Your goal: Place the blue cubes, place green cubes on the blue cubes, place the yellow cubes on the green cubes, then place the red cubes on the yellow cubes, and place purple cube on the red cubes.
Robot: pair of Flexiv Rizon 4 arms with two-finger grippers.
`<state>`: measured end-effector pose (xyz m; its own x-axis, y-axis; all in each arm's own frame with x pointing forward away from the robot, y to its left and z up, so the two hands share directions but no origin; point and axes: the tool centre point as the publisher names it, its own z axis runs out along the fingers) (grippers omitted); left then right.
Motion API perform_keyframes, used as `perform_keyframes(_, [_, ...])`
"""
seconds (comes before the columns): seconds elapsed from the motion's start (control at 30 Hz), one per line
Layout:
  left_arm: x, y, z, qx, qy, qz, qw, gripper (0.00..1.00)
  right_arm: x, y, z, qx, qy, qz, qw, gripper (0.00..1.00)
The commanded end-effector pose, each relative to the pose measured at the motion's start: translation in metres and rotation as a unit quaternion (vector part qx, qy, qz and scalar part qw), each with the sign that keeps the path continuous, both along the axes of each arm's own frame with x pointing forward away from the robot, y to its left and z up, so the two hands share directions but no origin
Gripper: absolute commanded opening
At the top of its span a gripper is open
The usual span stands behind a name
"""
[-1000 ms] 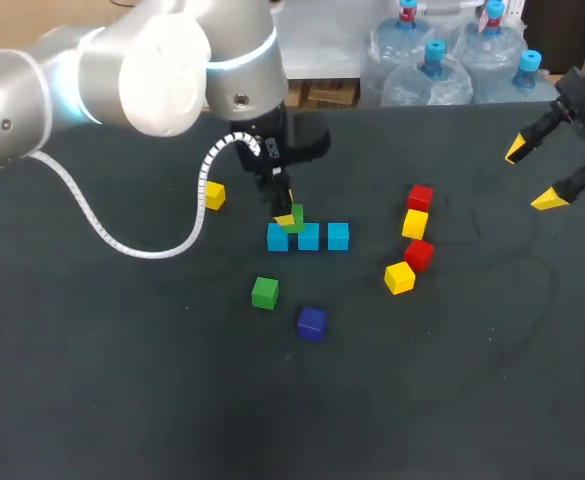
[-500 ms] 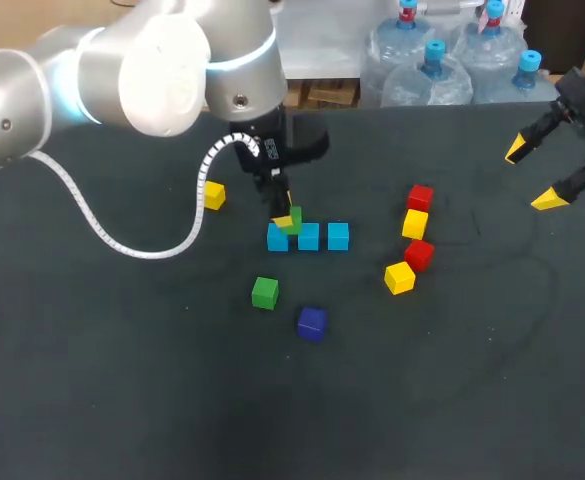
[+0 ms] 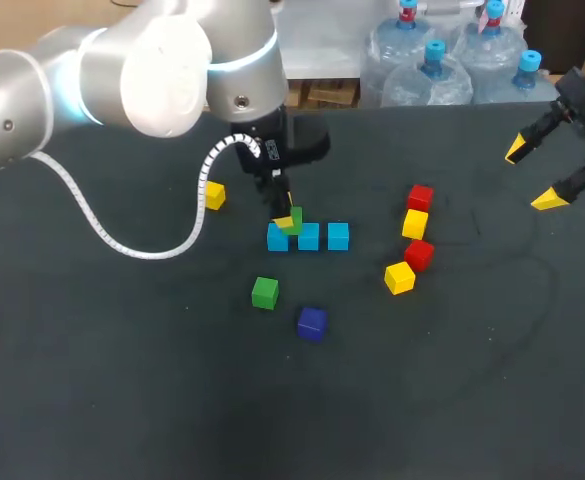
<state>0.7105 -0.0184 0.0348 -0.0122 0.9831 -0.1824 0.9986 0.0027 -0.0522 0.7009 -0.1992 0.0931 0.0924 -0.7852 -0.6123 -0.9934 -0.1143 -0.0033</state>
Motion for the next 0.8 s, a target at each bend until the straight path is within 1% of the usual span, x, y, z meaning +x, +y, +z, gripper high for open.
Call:
perform_keyframes(0.03, [0.0029,-0.0016,-0.0001,0.002,0.003,-0.003,1.0,0.0,0.0003,0.0001,-0.0003,0.001,0.0,0.0,1.0,1.0])
perform_keyframes(0.17, [0.0032,-0.0023,-0.0003,0.002,0.004,-0.003,1.0,0.0,0.0003,0.0001,-0.0003,0.001,0.0,0.0,1.0,1.0])
perform_keyframes(0.2, [0.0034,-0.0025,-0.0004,0.002,0.004,-0.003,1.0,0.06,0.0003,0.0001,-0.0003,0.001,0.0,0.0,1.0,1.0])
perform_keyframes(0.23, [0.0034,-0.0027,-0.0004,0.002,0.004,-0.003,1.0,0.09,0.0003,0.0001,-0.0003,0.001,0.0,0.0,1.0,1.0])
perform_keyframes(0.27, [0.0035,-0.0029,-0.0005,0.002,0.005,-0.003,1.0,0.05,0.0003,0.0001,-0.0003,0.001,0.0,0.0,1.0,1.0])
perform_keyframes(0.33, [0.0037,-0.0032,-0.0007,0.003,0.005,-0.003,1.0,0.09,0.0003,0.0001,-0.0003,0.001,0.0,0.0,1.0,1.0])
perform_keyframes(0.4, [0.0039,-0.0033,-0.0009,0.004,0.005,-0.004,1.0,0.06,0.0003,0.0001,-0.0003,0.001,0.0,0.0,1.0,1.0])
perform_keyframes(0.5, [0.0042,-0.0035,-0.0011,0.004,0.005,-0.004,1.0,0.06,0.0003,0.0001,-0.0003,0.001,0.0,0.0,1.0,1.0])
perform_keyframes(0.57, [0.0043,-0.0037,-0.0011,0.003,0.005,-0.004,1.0,0.0,0.0003,0.0001,-0.0003,0.001,0.0,0.0,1.0,1.0])
perform_keyframes(0.8, [0.0041,-0.0036,-0.0015,0.003,0.005,-0.004,1.0,0.0,0.0003,0.0001,-0.0003,0.001,0.0,0.0,1.0,1.0])
